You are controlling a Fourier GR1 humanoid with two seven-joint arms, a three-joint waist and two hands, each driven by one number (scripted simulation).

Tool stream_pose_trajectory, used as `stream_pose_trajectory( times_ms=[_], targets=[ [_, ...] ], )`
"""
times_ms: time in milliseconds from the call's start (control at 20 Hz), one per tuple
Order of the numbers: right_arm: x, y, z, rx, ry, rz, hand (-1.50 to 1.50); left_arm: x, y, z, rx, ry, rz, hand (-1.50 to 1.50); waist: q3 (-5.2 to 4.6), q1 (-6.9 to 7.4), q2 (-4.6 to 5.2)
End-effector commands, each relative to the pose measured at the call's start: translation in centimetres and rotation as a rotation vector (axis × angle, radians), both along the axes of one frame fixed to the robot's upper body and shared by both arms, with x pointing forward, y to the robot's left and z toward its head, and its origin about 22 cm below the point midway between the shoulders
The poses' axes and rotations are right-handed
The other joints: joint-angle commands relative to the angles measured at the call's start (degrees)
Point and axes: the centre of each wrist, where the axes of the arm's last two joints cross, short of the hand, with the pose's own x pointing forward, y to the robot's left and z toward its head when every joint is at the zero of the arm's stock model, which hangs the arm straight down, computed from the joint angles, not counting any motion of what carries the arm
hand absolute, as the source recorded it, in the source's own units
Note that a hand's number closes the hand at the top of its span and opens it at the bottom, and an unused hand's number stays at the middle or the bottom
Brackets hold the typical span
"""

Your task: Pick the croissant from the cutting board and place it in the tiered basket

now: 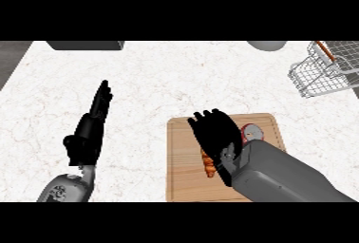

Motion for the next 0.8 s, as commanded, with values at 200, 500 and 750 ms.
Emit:
stream_pose_trajectory(
  times_ms=[200, 500, 750],
  targets=[
    [0.3, 1.3, -1.5, -0.052, 0.028, -0.048, -1.50, -0.3, -1.0, -1.0, 0.008, 0.001, 0.001, 0.00, -0.01, 0.06, 0.02],
    [1.4, 2.1, -2.6, -0.067, 0.034, -0.055, -1.50, -0.1, 1.4, -0.6, -0.009, 0.009, -0.017, 0.00, -0.01, 0.23, 0.04],
    [1.8, 0.4, -3.6, -0.064, 0.043, -0.078, -1.50, 0.0, -1.9, -0.4, 0.009, 0.002, -0.001, 0.00, 0.01, 0.09, 0.03]
  ],
)
